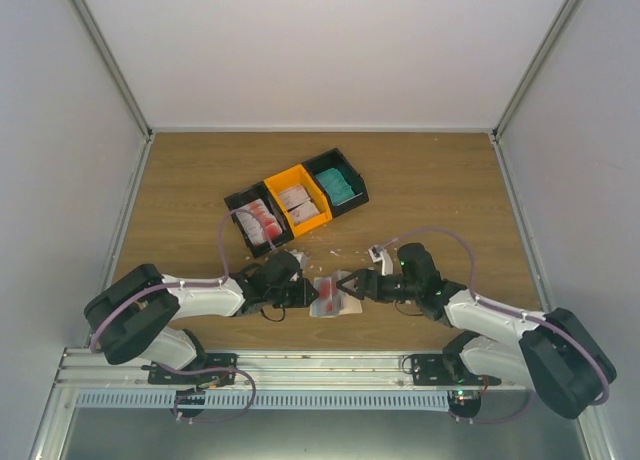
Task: Put the credit cards into the card holder
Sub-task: Close the card holder at the center of the board.
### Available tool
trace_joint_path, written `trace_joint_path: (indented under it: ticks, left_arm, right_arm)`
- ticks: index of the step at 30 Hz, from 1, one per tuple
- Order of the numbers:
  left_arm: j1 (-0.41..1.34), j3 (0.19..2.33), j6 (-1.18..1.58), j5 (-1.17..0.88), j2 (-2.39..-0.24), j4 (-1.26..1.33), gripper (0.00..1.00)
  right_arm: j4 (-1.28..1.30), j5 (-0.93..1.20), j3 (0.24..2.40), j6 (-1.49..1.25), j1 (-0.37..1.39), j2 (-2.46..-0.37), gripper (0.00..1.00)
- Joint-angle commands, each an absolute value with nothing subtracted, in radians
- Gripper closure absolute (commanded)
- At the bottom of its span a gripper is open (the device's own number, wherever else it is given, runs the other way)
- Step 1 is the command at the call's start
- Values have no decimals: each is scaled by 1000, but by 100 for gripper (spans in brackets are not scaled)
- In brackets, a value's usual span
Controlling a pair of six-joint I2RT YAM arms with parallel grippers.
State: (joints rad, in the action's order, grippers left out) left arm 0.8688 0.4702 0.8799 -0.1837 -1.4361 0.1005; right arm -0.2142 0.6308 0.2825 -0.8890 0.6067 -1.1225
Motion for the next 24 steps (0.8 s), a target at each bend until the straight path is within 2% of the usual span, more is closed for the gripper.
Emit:
trace_joint_path:
  ticks: [1, 9, 18, 24]
  left_arm:
    - [874, 474, 860, -185, -1466, 64, 76]
    - [870, 475, 853, -174, -1459, 48, 76]
    - [868, 483, 848, -189, -1472, 58, 76]
    - [868, 489, 841, -204, -1475, 70, 76]
  right_arm:
    - [-271, 658, 265, -897, 618, -1088, 4]
    - [-127, 538, 276, -885, 619, -1019, 7]
    - [-135, 600, 303, -866, 618, -1083, 16]
    - [-148, 624, 327, -848, 627, -1084, 15]
